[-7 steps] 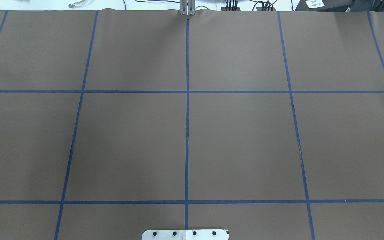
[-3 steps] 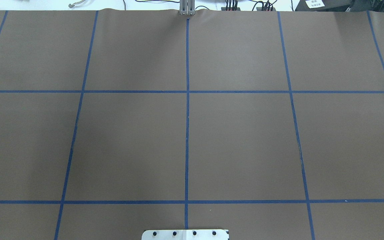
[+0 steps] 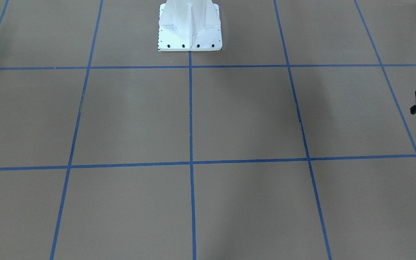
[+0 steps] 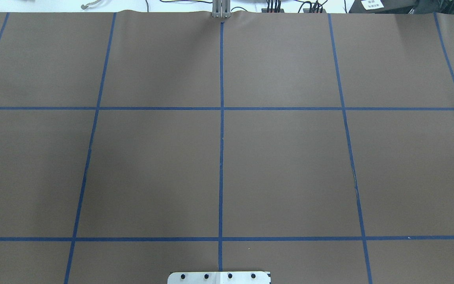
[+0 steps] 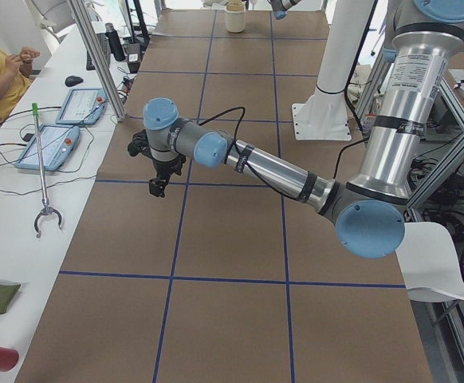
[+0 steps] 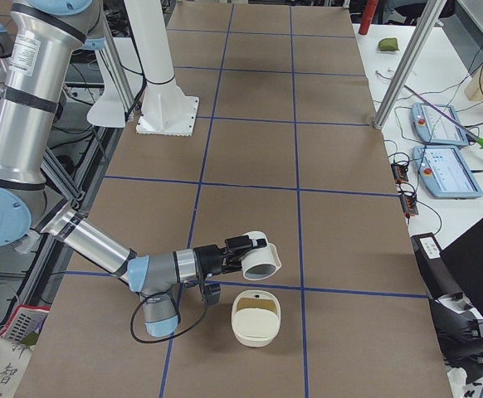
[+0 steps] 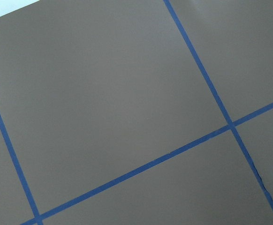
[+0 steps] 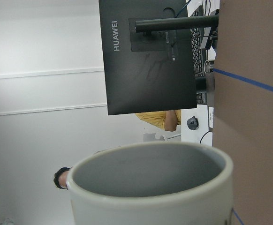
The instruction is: Left arm hands cup to right arm to dump lemon
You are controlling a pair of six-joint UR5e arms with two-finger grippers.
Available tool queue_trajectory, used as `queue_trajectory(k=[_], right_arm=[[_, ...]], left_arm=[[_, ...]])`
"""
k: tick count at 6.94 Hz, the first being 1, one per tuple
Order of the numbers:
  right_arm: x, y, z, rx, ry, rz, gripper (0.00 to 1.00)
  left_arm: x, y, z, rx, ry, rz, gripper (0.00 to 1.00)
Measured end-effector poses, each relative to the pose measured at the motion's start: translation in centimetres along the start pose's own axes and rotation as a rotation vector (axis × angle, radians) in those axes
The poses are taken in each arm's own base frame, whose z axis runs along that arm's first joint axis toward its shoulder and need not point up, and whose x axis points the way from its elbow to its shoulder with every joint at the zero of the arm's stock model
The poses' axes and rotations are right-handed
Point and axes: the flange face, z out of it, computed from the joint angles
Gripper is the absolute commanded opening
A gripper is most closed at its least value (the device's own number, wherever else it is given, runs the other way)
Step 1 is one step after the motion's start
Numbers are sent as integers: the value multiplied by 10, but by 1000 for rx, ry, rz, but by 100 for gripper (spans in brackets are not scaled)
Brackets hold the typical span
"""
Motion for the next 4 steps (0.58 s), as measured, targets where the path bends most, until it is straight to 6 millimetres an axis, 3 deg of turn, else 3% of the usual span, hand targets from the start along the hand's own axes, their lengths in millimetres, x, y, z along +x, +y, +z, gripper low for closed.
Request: queue_trajectory(k=[4], right_arm=[[-17, -6, -3, 14, -172, 352, 0]], left_arm=[[1, -1, -1, 2, 0, 2, 100]])
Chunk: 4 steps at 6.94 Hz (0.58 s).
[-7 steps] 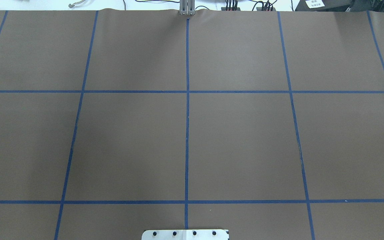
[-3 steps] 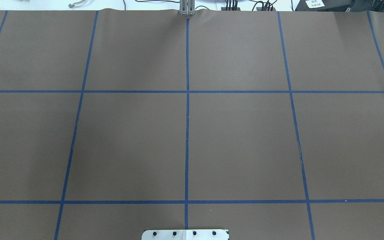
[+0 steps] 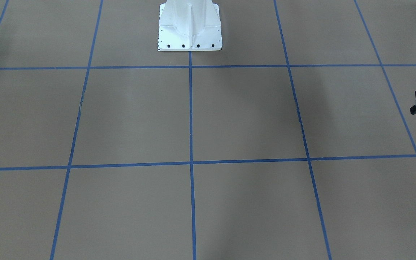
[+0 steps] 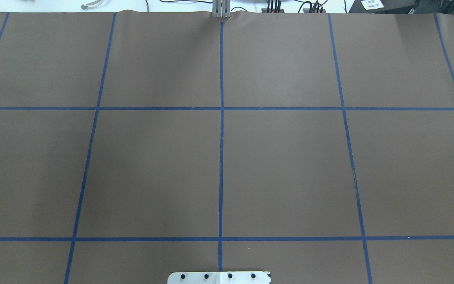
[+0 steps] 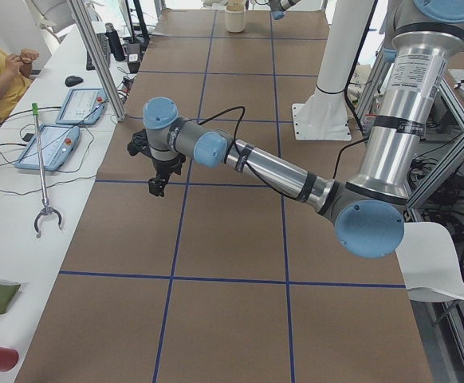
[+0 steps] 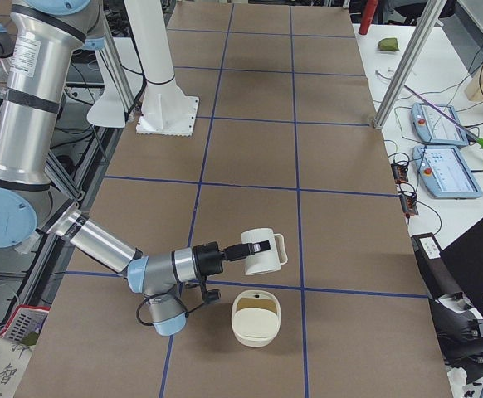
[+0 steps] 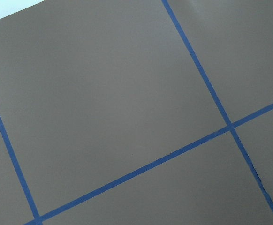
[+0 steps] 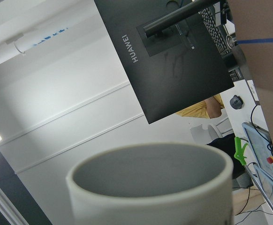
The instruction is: Left arm hands cup to right arm to dump lemon
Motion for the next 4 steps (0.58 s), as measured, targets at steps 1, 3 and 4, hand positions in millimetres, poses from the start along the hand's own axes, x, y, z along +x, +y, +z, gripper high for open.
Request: queue_trajectory(k=[1, 3, 4], right_arm=[[-2, 0, 0, 3, -18, 68, 0], [-5, -1, -1, 8, -46, 187, 0], [-6, -1, -1, 8, -57, 242, 0]], left_arm=[[1, 0, -1, 1, 0, 1, 100], [3, -1, -2, 4, 2, 4, 100], [3, -2, -3, 5, 3, 4, 100]])
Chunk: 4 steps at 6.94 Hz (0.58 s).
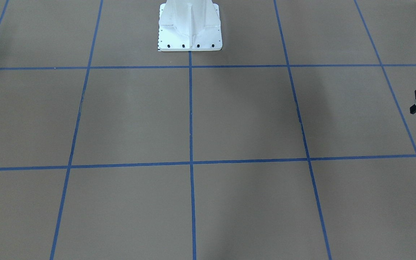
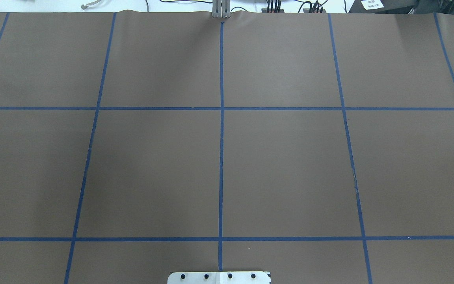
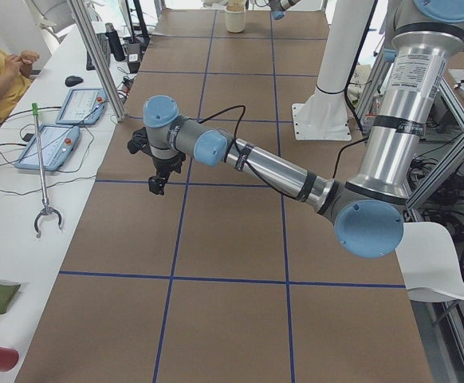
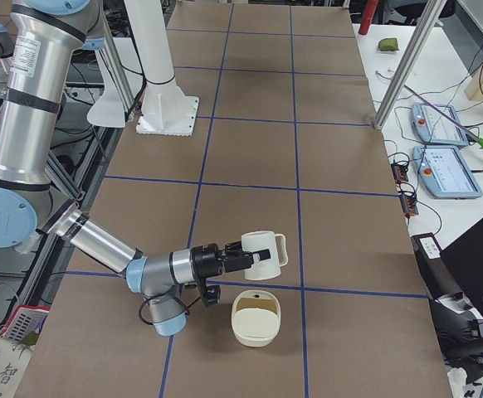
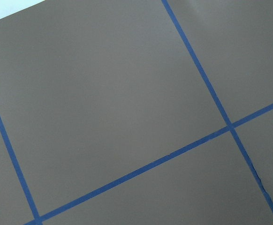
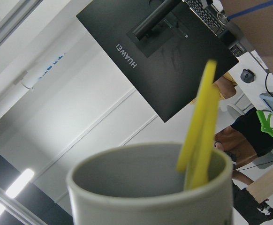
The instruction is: Left arm hands cup to right arm to dump lemon
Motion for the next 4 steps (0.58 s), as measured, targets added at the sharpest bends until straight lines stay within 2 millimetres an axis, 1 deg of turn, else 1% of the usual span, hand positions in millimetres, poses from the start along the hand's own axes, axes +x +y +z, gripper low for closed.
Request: queue_trajectory(k=[2, 4], right_arm=[[-1, 1, 1, -6, -10, 71, 0], [-2, 3, -3, -31, -15, 97, 0]], left_arm=[[2, -2, -1, 2, 2, 3, 100], [3, -4, -1, 2, 2, 4, 100]])
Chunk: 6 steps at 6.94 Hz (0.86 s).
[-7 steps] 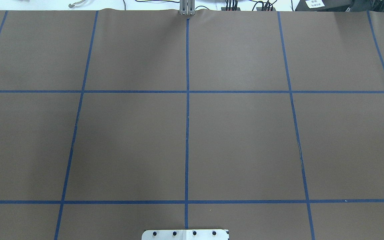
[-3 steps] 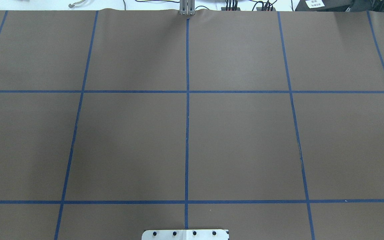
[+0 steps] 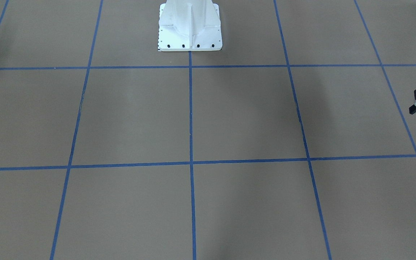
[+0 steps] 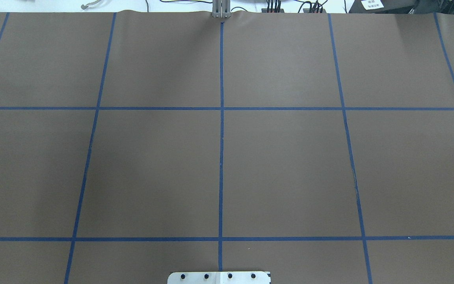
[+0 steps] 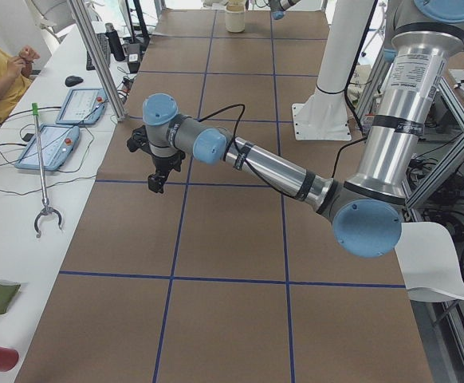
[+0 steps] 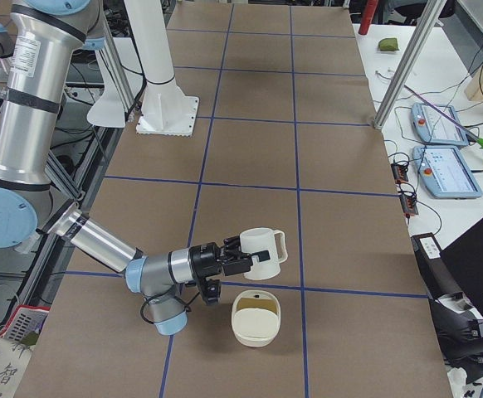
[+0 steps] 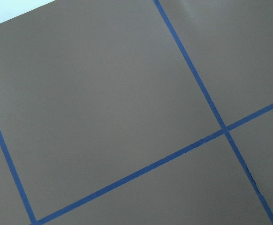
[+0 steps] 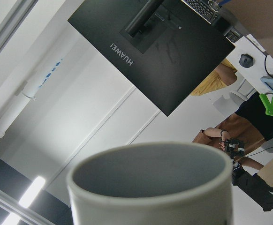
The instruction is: Left arm hands cup to right arm to dump lemon
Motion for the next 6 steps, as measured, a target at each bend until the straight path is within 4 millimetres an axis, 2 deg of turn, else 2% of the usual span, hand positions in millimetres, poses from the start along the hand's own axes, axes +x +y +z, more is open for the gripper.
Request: queue_trajectory(k=[2, 6], right_arm=[[0, 0, -6, -1, 17, -44, 0], [17, 4, -19, -63, 225, -555, 2]], left_arm=[[1, -1, -1, 2, 0, -11, 100], [0, 1, 0, 2, 1, -23, 100]])
